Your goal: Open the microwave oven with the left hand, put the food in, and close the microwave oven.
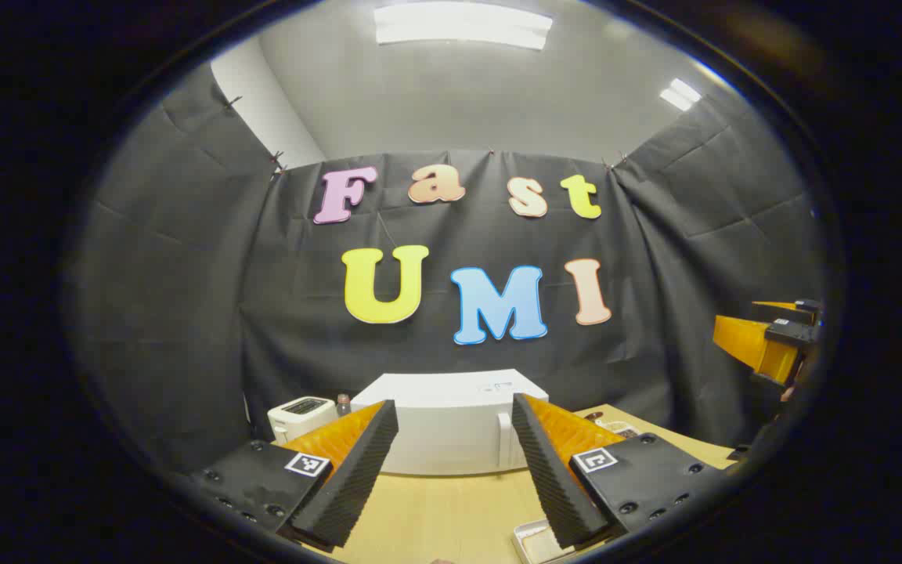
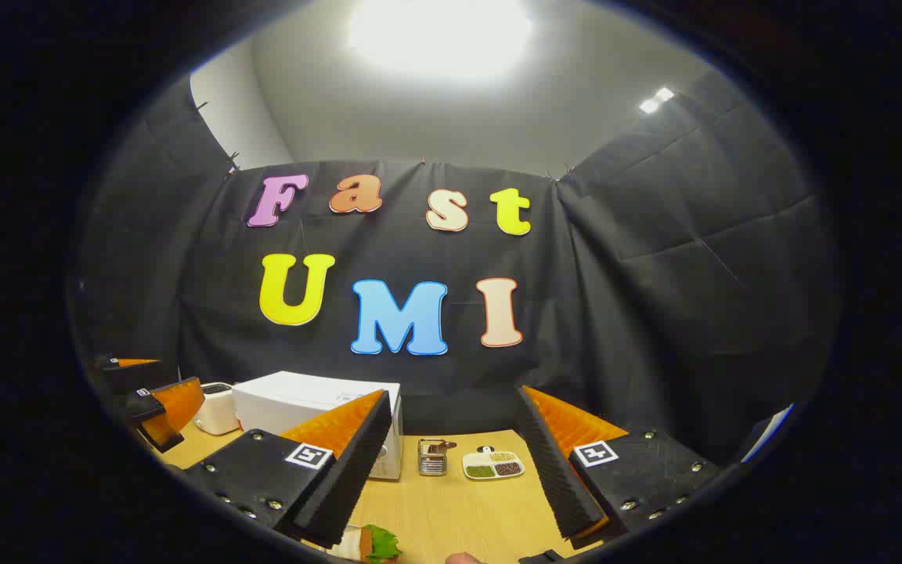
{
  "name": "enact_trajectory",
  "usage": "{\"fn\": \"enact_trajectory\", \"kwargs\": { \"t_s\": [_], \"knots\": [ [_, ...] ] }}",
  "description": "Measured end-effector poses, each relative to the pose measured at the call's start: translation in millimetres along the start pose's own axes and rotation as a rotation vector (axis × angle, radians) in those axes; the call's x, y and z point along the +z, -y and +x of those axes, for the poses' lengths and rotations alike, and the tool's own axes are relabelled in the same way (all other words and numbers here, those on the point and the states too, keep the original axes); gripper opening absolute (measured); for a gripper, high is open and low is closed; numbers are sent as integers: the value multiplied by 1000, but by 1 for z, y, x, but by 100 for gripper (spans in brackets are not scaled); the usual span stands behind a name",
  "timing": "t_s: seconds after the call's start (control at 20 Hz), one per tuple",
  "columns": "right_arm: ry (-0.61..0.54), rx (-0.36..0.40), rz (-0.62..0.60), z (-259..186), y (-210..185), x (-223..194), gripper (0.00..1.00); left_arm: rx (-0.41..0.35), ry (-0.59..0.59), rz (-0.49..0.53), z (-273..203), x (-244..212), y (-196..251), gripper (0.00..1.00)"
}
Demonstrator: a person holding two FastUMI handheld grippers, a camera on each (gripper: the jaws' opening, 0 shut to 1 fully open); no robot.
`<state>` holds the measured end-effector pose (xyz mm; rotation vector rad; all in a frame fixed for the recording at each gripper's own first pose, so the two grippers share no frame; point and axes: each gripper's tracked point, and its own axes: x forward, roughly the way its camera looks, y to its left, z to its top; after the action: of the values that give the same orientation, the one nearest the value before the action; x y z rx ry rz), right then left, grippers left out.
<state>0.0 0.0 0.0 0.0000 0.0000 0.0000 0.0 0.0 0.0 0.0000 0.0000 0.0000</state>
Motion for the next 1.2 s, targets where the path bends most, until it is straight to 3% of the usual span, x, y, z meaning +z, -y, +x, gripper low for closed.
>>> {"fn": "enact_trajectory", "kwargs": {
  "t_s": [0.8, 1.2],
  "knots": [
    [20, 85, 16, 13, 5, -4, 96, 42, 5, 27, -7, 3, 24, 96],
    [2, 159, 54, 23, 12, -16, 96, 98, -10, 39, 22, -11, 38, 96]
  ]
}}
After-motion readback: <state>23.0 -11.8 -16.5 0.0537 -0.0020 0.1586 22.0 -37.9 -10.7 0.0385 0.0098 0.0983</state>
